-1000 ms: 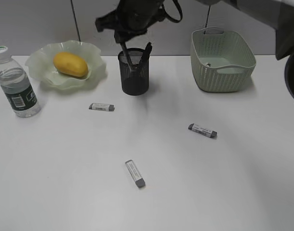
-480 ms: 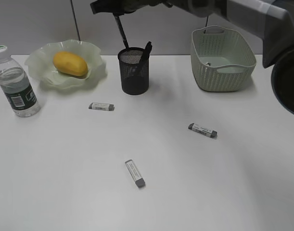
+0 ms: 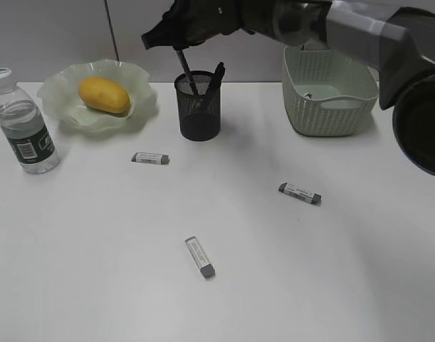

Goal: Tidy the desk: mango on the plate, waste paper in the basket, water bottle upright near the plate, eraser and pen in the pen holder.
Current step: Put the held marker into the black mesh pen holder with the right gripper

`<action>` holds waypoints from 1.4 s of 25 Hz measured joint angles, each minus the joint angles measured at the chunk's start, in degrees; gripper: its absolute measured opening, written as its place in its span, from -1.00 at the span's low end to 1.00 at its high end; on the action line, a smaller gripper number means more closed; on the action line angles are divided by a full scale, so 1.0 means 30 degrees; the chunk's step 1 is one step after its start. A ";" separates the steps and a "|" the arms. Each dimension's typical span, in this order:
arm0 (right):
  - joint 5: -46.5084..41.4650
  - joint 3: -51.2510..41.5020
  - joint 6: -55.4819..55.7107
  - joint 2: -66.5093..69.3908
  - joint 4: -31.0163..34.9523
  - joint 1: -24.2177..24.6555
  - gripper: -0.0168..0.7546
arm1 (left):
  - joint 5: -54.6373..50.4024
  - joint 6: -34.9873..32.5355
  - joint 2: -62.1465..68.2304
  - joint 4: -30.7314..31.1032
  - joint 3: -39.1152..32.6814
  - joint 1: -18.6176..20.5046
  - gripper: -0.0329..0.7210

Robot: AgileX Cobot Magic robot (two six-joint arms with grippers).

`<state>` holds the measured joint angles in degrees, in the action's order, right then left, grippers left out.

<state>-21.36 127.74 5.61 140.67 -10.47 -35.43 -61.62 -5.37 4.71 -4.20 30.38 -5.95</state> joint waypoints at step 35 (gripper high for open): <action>-1.5445 -0.5909 -0.2964 -1.0213 0.1820 0.0793 0.24 | 0.0000 0.0000 0.0000 0.0000 0.0000 0.0000 0.19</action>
<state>-67.69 110.01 -3.28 110.03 -5.01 -33.05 -61.62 -5.37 4.71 -4.20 30.38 -5.95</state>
